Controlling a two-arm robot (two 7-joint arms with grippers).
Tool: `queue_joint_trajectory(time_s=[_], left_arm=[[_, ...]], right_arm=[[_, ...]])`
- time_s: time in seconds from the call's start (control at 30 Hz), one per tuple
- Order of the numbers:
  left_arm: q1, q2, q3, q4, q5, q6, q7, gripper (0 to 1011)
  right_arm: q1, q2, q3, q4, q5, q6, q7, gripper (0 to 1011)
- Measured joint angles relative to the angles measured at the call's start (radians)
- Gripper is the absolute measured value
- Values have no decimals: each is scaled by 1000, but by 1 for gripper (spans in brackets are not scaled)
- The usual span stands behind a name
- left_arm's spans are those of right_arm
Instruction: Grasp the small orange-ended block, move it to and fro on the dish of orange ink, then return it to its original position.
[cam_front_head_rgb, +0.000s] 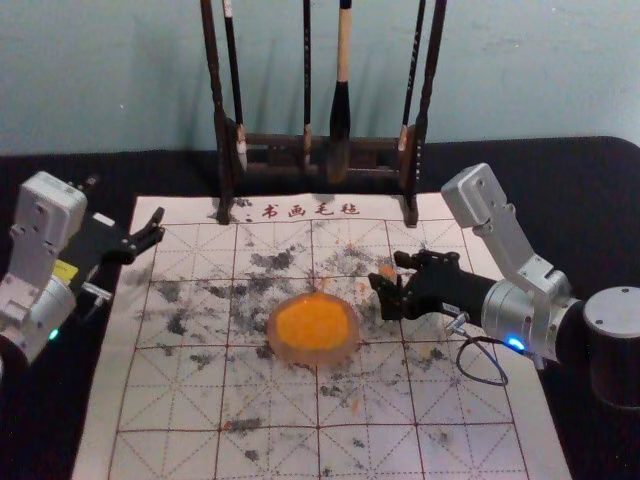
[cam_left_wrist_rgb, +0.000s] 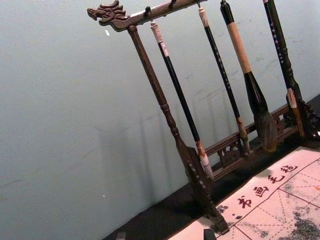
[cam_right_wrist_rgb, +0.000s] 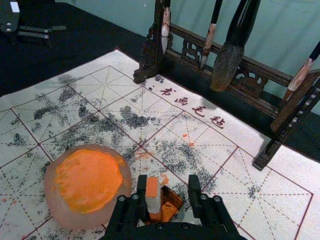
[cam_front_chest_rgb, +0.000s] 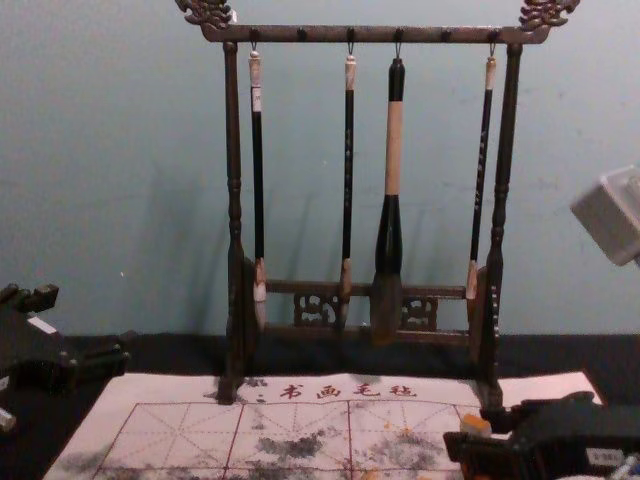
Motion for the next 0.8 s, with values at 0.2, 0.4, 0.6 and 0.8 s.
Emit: queue_joint_trajectory(time_s=[0.2, 0.4, 0.6, 0.8], left_arm=[[0, 0, 0, 0, 0, 0, 0, 1001], [0, 0, 0, 0, 0, 0, 0, 1001], [0, 0, 0, 0, 0, 0, 0, 1001], [0, 0, 0, 0, 0, 0, 0, 1001]], right_arm=[[0, 0, 0, 0, 1, 0, 0, 685], [0, 0, 0, 0, 1, 0, 0, 835], [0, 0, 0, 0, 1, 0, 0, 997], [0, 0, 0, 0, 1, 0, 0, 1000]])
